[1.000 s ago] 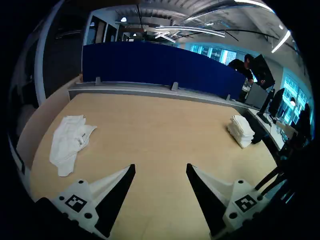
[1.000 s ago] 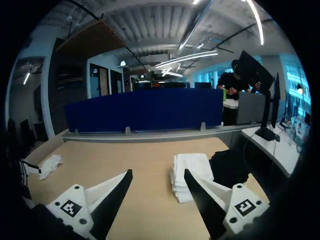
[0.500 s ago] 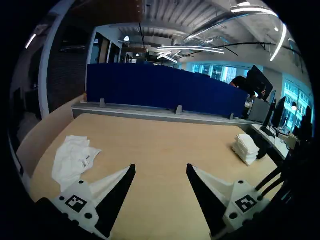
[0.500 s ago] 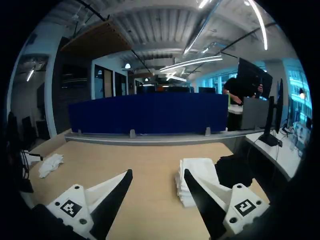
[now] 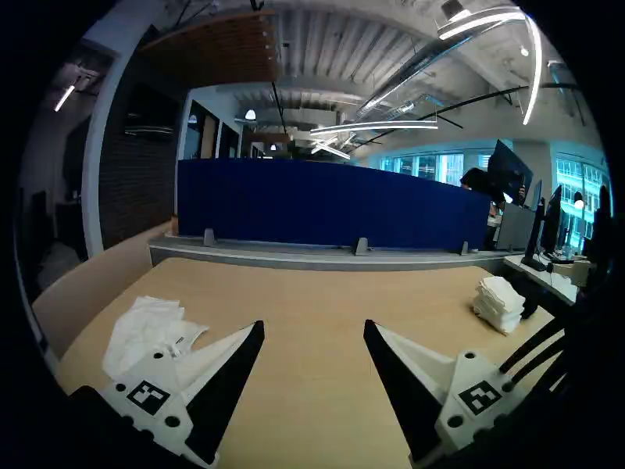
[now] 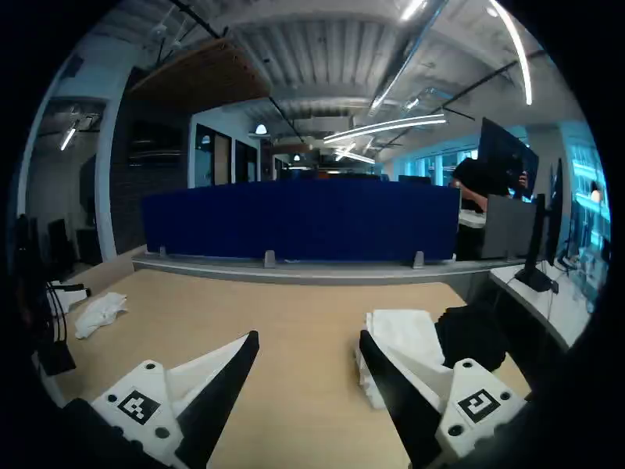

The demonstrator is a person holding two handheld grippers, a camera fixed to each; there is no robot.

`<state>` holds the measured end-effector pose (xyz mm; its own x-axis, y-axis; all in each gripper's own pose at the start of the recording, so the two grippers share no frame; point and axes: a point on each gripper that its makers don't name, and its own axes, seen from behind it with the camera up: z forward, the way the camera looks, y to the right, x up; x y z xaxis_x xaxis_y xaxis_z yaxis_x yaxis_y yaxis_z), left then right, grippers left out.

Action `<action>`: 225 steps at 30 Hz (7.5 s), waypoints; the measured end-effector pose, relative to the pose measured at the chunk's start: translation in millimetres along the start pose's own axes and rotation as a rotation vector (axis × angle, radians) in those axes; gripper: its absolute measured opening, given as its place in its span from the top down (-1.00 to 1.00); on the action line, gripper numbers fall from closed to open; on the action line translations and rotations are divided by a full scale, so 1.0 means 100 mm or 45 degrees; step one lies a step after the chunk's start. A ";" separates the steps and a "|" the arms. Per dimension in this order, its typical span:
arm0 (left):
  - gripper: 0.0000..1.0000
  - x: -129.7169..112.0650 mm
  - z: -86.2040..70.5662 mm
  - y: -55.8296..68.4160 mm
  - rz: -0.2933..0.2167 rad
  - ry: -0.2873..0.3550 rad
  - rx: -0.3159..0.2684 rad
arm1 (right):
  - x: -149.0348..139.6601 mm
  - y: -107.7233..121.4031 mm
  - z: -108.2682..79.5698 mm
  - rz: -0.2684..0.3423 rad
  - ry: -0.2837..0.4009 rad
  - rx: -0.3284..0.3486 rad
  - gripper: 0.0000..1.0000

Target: Fold towel

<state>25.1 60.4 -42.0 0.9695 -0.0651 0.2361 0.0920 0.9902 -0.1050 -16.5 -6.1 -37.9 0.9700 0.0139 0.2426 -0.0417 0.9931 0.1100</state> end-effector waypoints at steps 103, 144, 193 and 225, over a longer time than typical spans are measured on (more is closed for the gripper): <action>-0.90 -0.70 0.37 -0.46 0.095 0.264 0.138 | 0.13 -0.27 0.30 -0.118 0.016 0.067 -1.00; -0.90 -0.70 0.37 -0.47 0.095 0.264 0.138 | -0.91 0.41 0.80 0.043 0.139 -0.157 -1.00; -0.90 -0.70 0.37 -0.48 0.095 0.265 0.138 | -0.99 0.27 0.75 0.002 0.301 -0.156 -0.99; -0.91 -0.71 0.38 -0.48 0.095 0.265 0.138 | -1.01 0.27 0.72 0.002 0.301 -0.155 -1.00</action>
<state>-56.7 21.7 -17.0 0.9996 -0.0039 0.0263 0.0041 1.0000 -0.0079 -132.6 10.9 10.2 0.9996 0.0281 0.0089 -0.0280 0.9996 -0.0105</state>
